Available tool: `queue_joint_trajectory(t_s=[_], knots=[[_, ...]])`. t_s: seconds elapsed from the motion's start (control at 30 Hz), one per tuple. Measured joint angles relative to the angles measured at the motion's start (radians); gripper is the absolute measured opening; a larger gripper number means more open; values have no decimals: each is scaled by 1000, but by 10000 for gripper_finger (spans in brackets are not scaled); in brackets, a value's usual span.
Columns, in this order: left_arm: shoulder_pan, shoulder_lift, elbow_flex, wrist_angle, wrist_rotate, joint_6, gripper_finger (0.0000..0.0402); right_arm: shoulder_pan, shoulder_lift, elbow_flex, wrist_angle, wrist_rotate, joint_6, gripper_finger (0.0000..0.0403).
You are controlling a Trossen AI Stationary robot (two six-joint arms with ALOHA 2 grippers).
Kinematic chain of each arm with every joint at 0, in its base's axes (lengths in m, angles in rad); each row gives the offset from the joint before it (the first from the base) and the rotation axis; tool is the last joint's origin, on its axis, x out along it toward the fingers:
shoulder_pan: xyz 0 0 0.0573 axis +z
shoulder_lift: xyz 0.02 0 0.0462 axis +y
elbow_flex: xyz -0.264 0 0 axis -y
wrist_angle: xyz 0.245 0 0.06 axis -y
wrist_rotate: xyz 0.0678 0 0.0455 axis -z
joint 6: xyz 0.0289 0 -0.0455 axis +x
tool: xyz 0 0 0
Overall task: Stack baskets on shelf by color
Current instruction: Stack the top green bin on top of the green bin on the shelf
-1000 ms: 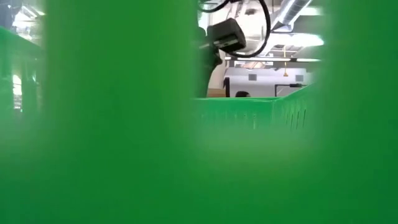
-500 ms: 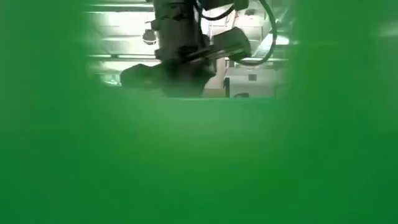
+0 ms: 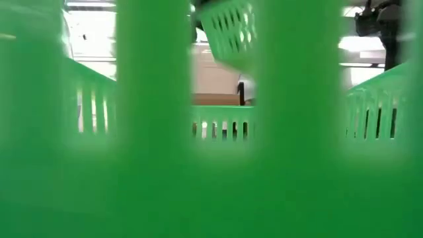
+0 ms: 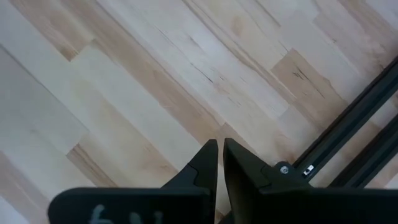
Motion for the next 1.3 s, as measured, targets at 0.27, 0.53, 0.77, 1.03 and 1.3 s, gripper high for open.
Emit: queue_joint_trajectory(t_s=[0.27, 0.53, 0.77, 1.03, 1.3], knots=[[99, -242, 134, -182, -226, 41, 0, 0, 0, 0, 4, 11, 7, 52], [269, -471, 163, -379, -704, 45, 0, 0, 0, 0, 8, 12, 8, 52], [561, -491, 161, -480, -617, 202, 0, -1, 0, 0, 8, 13, 10, 52], [808, -367, 161, -461, -444, 336, 0, -1, 0, 0, 8, 13, 41, 52], [872, -236, 161, -416, -200, 420, 0, -1, 0, 0, 8, 13, 46, 52]])
